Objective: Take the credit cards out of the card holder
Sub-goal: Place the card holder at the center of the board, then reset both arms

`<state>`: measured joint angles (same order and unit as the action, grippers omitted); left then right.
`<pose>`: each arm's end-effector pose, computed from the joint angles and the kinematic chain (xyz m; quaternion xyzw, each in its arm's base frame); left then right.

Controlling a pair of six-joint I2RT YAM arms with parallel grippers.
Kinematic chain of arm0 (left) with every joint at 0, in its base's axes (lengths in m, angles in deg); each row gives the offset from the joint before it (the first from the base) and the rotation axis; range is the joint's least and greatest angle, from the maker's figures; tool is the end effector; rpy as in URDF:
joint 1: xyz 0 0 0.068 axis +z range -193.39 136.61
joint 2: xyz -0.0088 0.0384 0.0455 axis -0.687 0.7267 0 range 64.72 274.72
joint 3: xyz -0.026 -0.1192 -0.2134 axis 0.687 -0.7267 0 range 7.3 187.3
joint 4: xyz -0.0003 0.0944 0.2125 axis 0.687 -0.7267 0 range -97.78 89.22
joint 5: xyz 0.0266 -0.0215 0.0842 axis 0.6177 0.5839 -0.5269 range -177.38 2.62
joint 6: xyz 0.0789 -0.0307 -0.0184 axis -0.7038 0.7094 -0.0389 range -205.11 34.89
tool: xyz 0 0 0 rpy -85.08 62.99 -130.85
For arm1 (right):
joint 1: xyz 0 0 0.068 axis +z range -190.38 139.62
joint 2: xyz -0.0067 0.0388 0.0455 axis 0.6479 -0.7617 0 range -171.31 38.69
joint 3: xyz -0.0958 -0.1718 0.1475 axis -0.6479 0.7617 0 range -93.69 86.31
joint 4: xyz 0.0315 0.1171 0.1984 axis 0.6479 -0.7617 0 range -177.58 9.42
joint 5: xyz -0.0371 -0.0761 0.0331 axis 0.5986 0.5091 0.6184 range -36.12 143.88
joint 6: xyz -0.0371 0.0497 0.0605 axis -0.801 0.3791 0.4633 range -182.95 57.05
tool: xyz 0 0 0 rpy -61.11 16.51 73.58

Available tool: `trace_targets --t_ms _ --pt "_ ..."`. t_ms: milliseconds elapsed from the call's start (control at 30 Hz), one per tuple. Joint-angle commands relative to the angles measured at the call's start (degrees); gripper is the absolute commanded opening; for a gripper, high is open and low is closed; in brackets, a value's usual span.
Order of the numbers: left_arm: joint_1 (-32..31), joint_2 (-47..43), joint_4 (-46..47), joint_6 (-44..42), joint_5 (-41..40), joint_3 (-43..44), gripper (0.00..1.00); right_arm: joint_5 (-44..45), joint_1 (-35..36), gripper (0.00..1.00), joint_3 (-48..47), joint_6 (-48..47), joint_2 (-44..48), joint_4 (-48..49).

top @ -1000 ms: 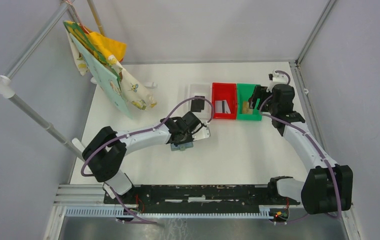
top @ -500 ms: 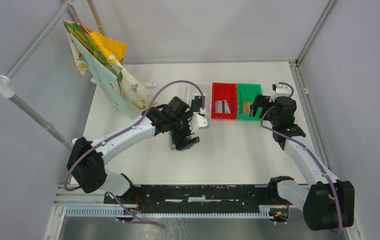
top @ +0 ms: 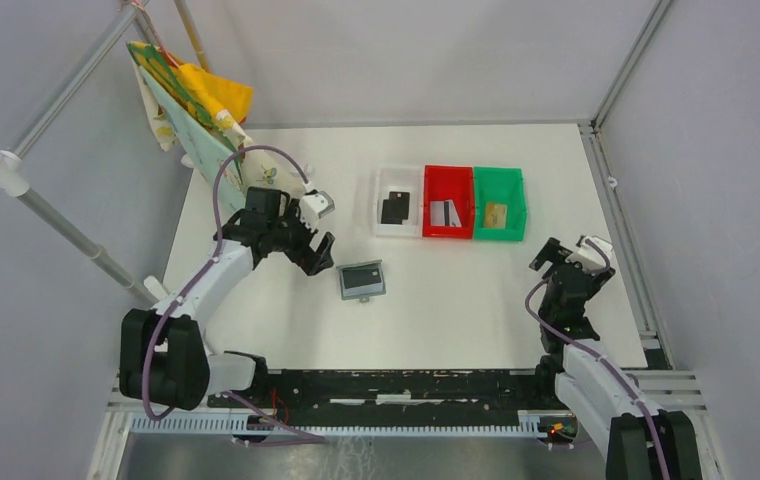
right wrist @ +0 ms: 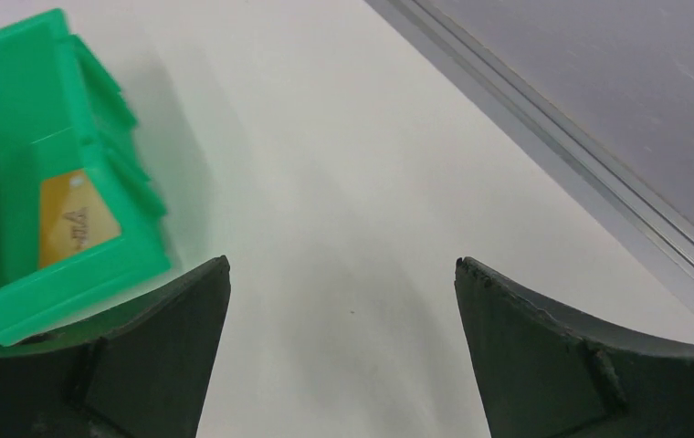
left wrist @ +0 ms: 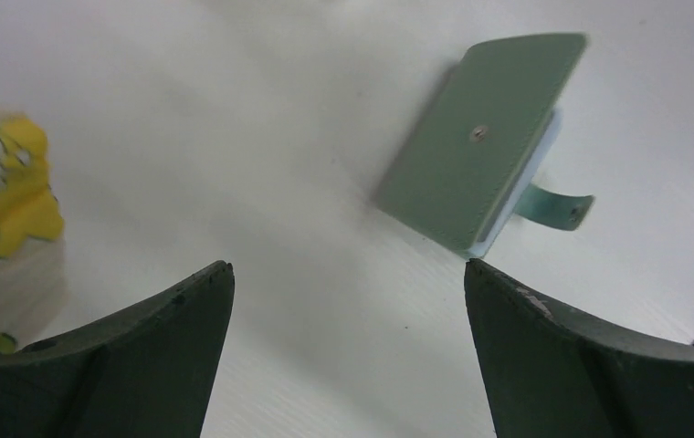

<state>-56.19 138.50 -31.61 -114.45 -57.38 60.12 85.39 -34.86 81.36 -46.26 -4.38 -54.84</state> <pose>0.2470 -0.0953 0.2094 0.4072 0.8212 -0.1966 0.3481 0.1919 -0.0217 0.1599 0.2423 0.7299 -0.0914 0.6326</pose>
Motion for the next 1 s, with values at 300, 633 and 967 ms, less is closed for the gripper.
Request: trace_targets --t_ms 300,633,967 --pt "18.30 12.00 51.73 19.95 -3.15 -19.77 1.00 13.23 -0.04 0.98 11.59 -13.25 -10.72 32.10" --pt "18.95 11.43 74.49 26.63 -11.74 -28.10 1.00 11.40 -0.01 0.98 16.42 -21.16 -18.54 48.58" --pt "18.43 12.59 90.49 29.11 -19.83 -35.66 1.00 5.96 1.95 0.98 16.69 -22.85 -18.97 50.21"
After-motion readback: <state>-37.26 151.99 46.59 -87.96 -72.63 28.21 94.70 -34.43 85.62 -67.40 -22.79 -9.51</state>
